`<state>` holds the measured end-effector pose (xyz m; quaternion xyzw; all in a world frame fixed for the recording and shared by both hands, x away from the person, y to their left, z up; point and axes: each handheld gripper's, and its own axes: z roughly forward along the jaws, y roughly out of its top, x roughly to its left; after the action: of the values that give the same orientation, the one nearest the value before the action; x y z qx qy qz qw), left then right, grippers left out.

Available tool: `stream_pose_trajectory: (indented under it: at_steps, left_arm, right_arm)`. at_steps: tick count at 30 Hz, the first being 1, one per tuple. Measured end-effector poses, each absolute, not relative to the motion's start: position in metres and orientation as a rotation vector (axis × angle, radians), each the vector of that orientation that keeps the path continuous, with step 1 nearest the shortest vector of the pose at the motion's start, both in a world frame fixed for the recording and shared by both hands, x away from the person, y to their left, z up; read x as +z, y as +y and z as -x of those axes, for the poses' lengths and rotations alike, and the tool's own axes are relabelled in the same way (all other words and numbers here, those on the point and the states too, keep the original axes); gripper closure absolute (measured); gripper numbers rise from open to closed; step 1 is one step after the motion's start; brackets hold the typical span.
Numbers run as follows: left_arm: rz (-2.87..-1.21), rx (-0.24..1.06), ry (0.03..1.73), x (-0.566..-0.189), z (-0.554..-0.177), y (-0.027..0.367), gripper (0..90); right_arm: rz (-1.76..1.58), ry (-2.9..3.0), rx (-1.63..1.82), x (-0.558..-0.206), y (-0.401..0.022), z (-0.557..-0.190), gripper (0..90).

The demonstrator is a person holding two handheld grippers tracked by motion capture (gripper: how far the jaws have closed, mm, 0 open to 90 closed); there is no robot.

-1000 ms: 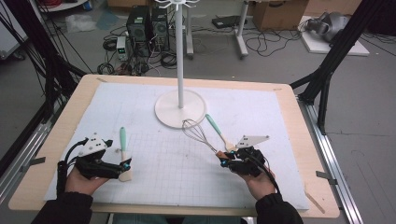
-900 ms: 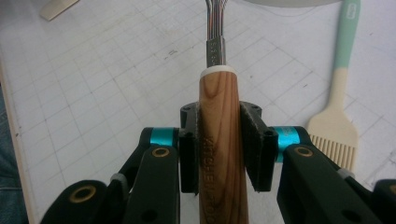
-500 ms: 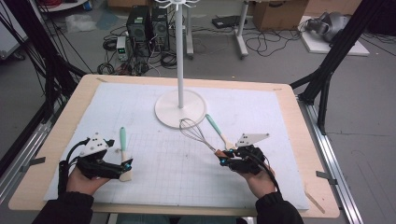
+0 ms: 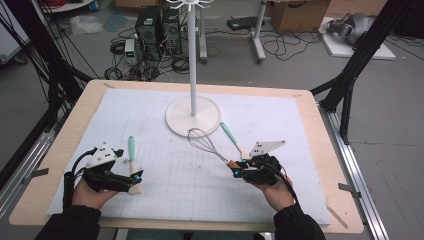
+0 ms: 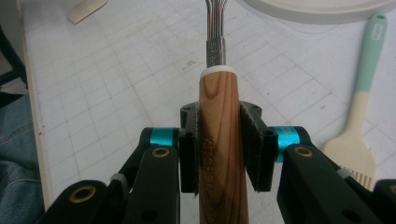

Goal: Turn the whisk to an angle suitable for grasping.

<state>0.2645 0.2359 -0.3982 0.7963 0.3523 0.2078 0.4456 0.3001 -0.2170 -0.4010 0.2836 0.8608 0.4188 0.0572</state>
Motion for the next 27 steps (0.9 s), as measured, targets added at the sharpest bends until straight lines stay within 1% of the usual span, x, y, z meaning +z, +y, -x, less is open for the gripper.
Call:
stream_pose_trajectory:
  at_steps: [11,23,27]
  left_arm:
    - [-1.987,0.523,0.816,-0.387,-0.263,0.228,3.3]
    - [-2.004,0.495,0.736,-0.372,-0.264,0.215,3.3]
    - [-2.013,0.478,0.693,-0.363,-0.266,0.21,3.3]
  right_arm:
    - [-0.797,2.653,1.272,-0.398,-0.208,-0.306,70.3]
    - [-0.747,2.72,1.26,-0.398,-0.197,-0.311,70.3]
    - [-0.71,2.754,1.269,-0.393,-0.188,-0.312,70.3]
